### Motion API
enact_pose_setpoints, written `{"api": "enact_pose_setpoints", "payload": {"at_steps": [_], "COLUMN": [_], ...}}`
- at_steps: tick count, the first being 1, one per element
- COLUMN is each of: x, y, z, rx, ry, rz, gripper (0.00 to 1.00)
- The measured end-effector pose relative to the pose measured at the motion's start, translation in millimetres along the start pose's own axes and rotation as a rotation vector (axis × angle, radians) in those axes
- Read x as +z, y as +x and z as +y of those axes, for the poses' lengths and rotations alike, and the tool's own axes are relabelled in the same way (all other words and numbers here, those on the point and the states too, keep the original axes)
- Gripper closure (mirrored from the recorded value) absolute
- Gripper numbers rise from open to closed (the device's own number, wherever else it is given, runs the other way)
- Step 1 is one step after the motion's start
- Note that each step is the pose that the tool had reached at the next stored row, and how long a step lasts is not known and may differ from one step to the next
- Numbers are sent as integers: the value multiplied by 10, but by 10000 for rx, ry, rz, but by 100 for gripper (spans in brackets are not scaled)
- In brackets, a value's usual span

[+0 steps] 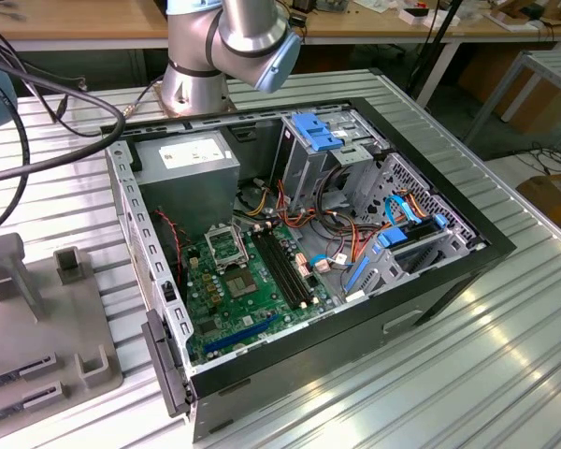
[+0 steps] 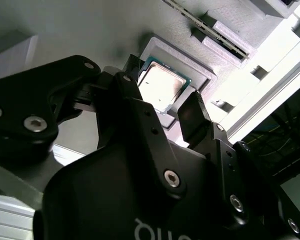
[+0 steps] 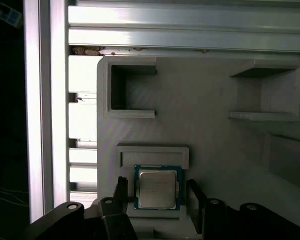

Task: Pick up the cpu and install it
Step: 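Pick up the cpu and move it towards the insertion slot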

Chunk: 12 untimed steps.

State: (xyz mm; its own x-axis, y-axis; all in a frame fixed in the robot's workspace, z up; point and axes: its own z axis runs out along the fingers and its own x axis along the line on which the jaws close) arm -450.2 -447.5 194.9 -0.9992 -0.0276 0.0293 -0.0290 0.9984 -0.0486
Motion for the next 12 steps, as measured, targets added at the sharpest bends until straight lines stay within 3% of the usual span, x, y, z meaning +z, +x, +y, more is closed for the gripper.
{"api": "enact_pose_setpoints", "payload": {"at_steps": [12], "x": [27], "y": [-14], "z": [1], "rx": [0], "ry": [19], "rz": [2], "gripper": [42]}}
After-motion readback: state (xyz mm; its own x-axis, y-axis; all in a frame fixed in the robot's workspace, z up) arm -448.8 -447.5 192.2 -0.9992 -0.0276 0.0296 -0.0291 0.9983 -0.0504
